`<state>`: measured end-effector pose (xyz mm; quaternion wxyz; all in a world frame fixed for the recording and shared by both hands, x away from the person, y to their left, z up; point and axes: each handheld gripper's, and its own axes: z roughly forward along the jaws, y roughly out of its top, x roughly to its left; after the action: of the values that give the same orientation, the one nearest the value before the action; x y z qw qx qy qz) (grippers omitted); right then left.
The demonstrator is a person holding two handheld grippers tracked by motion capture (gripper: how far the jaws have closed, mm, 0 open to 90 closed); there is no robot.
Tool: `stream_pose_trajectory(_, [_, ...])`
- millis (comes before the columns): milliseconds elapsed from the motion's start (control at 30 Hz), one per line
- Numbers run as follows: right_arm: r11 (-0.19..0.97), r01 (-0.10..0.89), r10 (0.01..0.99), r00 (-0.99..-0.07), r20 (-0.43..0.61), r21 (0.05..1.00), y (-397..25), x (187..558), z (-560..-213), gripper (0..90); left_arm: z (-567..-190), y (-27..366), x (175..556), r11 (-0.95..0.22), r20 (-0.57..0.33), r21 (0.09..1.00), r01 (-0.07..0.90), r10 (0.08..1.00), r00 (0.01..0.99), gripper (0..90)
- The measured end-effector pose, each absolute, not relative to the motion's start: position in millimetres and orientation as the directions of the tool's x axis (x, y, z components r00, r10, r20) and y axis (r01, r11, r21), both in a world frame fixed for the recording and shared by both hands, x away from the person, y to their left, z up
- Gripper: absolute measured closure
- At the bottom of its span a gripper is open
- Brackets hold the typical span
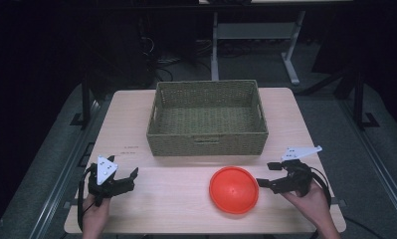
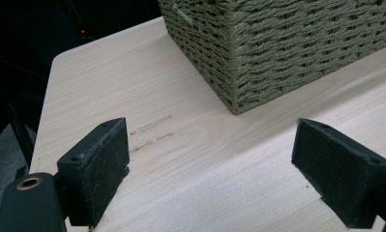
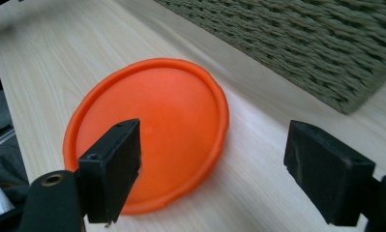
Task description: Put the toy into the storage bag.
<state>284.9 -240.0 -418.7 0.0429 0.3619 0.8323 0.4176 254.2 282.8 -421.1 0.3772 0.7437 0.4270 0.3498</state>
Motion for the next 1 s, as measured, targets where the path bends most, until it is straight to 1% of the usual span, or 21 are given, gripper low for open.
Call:
stream_pose_trajectory(167, [0.439, 0.6, 0.645, -0.729, 0.23, 0.668, -227.2, 296.7, -418.9, 23.8, -421.3, 284.7, 255.0, -0.344, 0.194, 0.862, 0.372, 0.902, 0.386, 12.8])
stream_pose_trajectory(233, [0.457, 0.599, 0.641, -0.734, 0.223, 0.657, -223.5, 300.5, -420.6, 24.8, -421.6, 284.6, 255.2, -0.343, 0.192, 0.862, 0.374, 0.902, 0.386, 12.8])
stream_pose_trajectory(367, [0.466, 0.621, 0.642, -0.727, 0.242, 0.63, -218.9, 305.6, -424.8, 25.6, -421.6, 283.8, 254.6, -0.347, 0.197, 0.861, 0.372, 0.901, 0.386, 12.8])
stream_pose_trajectory(400, [0.473, 0.628, 0.646, -0.724, 0.242, 0.618, -216.7, 307.3, -427.0, 27.1, -421.9, 284.0, 254.9, -0.349, 0.197, 0.859, 0.375, 0.9, 0.388, 12.8])
stream_pose_trajectory(600, [0.489, 0.637, 0.637, -0.727, 0.256, 0.596, -209.1, 311.4, -431.0, 32.5, -421.4, 283.4, 254.8, -0.36, 0.206, 0.855, 0.373, 0.897, 0.392, 12.8])
stream_pose_trajectory(833, [0.504, 0.641, 0.628, -0.732, 0.263, 0.579, -203.9, 316.8, -436.1, 34.3, -422.3, 283.4, 255.5, -0.357, 0.203, 0.855, 0.376, 0.898, 0.391, 12.8])
stream_pose_trajectory(1000, [0.526, 0.639, 0.621, -0.739, 0.259, 0.562, -200.7, 319.2, -440.0, 40.3, -422.1, 283.1, 255.3, -0.361, 0.207, 0.855, 0.373, 0.896, 0.392, 12.8])
